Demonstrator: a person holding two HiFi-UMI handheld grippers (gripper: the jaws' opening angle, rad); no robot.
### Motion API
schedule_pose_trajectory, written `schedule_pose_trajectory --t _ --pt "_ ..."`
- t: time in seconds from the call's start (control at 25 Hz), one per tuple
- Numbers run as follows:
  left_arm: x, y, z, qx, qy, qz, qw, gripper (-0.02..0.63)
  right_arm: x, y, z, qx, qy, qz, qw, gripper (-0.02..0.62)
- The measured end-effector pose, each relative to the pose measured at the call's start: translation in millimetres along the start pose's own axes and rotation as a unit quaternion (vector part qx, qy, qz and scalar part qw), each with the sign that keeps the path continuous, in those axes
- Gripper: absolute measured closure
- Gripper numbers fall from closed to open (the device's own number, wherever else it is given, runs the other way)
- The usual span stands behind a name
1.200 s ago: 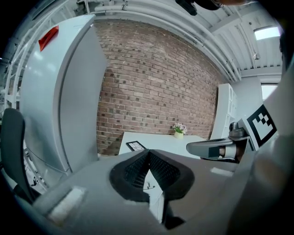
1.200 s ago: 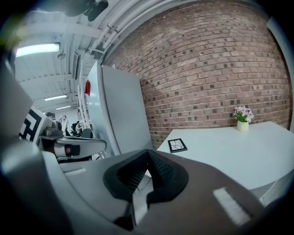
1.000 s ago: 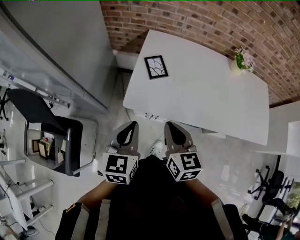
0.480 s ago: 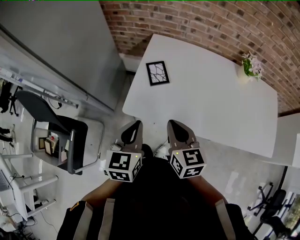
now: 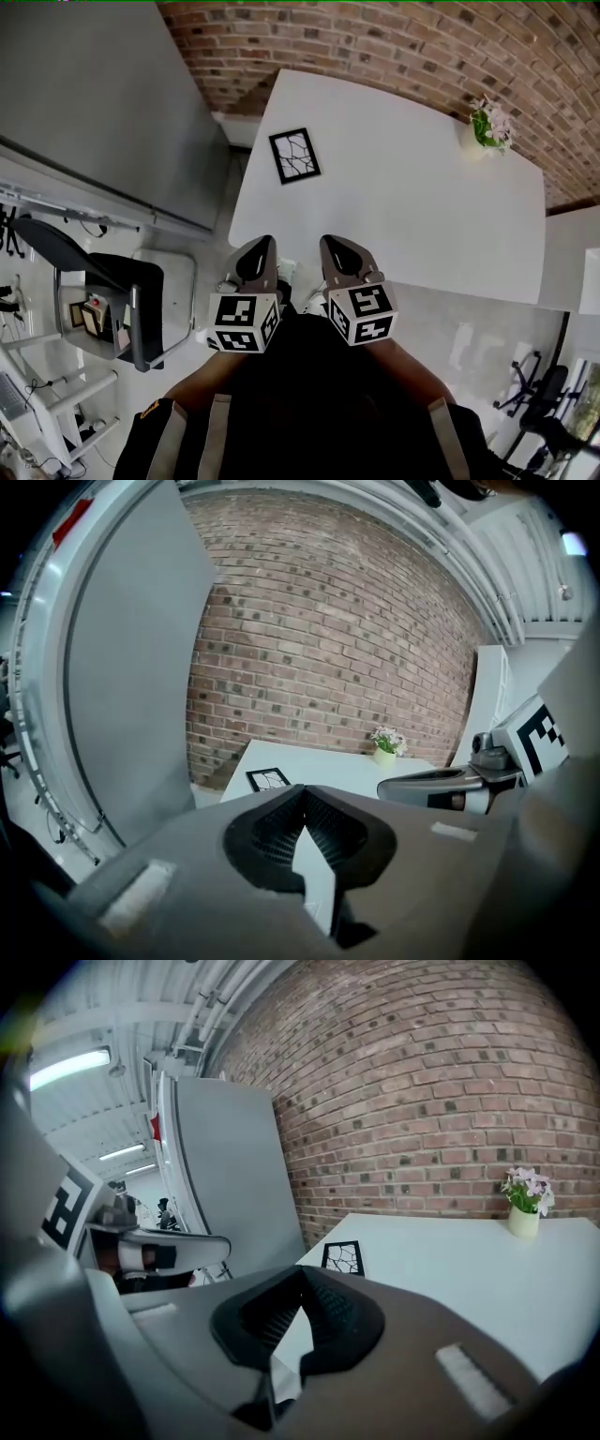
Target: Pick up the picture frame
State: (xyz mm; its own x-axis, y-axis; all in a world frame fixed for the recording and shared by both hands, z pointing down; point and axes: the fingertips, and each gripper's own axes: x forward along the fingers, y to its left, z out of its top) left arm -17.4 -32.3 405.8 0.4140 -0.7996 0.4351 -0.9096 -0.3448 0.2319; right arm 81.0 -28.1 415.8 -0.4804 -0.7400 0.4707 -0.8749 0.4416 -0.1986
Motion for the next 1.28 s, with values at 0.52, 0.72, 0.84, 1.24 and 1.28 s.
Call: schedule_pose_trajectory --t 0.52,0.72,0.84,1.24,1.28 --pt "90.0 46.2 0.2 -0.026 0.062 -0.017 0.9976 0.587 92.0 -45.8 4.0 0.010 0.080 -0.043 0.996 0.594" --pt "121.7 58.7 -3.6 -0.042 0.084 -0.024 0.9952 0.565 120.7 -63.7 6.7 0.021 0.094 -0.056 0.994 0.592" --pt "139.5 65.8 -9.9 -0.057 0.100 -0.023 0.9931 0.541 137.4 -71.3 5.3 0.028 0.108 -0.054 0.992 0.538" --pt "191.5 83.6 -19.7 -0.081 0.128 -0.015 0.9884 0.513 183.5 -101.0 -7.0 0.028 0.158 -0.062 0.985 0.518" --pt "195.9 85.3 -20.6 -0.083 0.131 -0.014 0.9878 0.502 187.5 -103.5 -8.7 0.028 0.163 -0.062 0.984 0.517"
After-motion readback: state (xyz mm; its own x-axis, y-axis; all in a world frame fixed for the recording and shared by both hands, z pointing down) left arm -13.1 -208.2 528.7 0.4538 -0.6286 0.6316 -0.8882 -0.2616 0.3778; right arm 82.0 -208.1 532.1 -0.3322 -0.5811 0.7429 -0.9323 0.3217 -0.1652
